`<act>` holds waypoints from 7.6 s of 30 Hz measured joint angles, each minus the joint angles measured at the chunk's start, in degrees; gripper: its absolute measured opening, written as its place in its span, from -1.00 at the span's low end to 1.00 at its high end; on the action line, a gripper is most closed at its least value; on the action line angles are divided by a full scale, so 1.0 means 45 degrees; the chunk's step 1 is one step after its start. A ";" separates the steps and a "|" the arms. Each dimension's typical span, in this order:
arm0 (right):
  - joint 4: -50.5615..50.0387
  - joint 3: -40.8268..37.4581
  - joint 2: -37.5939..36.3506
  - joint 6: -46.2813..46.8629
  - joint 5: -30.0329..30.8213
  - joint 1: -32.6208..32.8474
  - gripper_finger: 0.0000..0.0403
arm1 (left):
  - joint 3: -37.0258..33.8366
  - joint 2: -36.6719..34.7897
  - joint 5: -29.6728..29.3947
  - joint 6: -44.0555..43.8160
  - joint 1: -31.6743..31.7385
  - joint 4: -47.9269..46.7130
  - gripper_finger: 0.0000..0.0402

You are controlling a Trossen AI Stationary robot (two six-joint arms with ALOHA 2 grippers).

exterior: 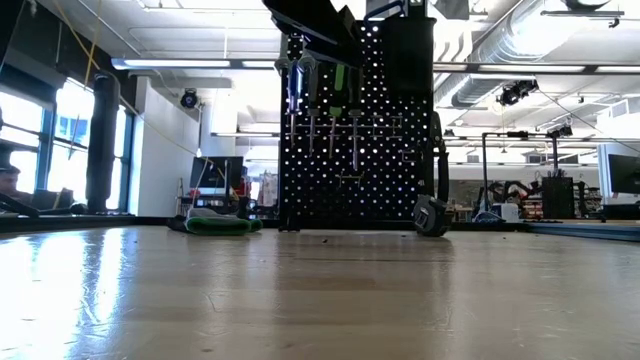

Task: Hang tools onto peg board
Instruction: Put the silver socket into the black bin on the pegboard

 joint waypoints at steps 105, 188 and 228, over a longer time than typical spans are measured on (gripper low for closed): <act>0.6085 -1.6582 -1.2229 0.1657 0.1334 0.7630 -0.35 | -1.5892 -1.7806 -0.6202 -0.2107 0.0254 0.9572 -0.12; -0.3104 -1.4273 0.2118 1.2417 -0.0023 1.1613 -0.51 | -1.5902 -1.1803 -0.4755 -0.2991 0.0287 1.4755 -0.12; -0.8980 -0.2340 0.1719 0.6726 0.8147 0.9846 -0.51 | -1.5897 -1.1803 -0.4663 -0.3201 0.0282 1.4744 -0.12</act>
